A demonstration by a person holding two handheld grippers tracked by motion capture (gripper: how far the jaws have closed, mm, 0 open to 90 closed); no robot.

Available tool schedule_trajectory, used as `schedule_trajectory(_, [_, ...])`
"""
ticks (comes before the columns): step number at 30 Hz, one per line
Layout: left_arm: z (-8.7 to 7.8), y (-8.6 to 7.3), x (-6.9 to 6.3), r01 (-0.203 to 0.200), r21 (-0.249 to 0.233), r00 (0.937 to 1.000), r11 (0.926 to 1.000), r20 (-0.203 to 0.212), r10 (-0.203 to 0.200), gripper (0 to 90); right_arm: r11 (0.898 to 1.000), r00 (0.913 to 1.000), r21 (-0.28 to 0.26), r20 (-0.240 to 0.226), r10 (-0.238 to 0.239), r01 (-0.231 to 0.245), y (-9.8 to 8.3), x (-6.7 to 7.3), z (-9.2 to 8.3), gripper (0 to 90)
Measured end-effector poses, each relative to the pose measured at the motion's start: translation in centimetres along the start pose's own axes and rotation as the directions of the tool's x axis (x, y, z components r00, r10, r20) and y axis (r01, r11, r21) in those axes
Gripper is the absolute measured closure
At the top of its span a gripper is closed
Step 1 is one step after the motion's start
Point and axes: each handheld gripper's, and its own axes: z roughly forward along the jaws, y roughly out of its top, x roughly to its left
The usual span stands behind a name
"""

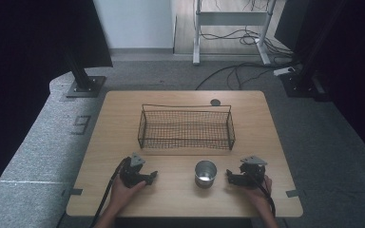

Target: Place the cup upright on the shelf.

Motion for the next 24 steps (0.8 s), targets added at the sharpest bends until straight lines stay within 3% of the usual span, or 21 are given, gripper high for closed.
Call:
schedule_trajectory(16, [0.0,0.0,0.0,0.0,0.0,1.0,1.0,0.0,0.0,14.9,1.0,1.0,-0.009,0.004,0.003,-0.003,-0.1,0.0,-0.2,9.1])
schedule_trajectory(20, [0.0,0.0,0.0,0.0,0.0,1.0,1.0,0.0,0.0,14.8,0.998,0.9991,-0.05,0.017,-0.039,0.04,-0.2,0.6,-0.6,13.0])
schedule_trajectory(24, [0.0,0.0,0.0,0.0,0.0,1.0,1.0,0.0,0.0,14.8,0.996,0.9991,-0.077,-0.008,-0.042,0.041,0.0,1.0,-1.2,13.6])
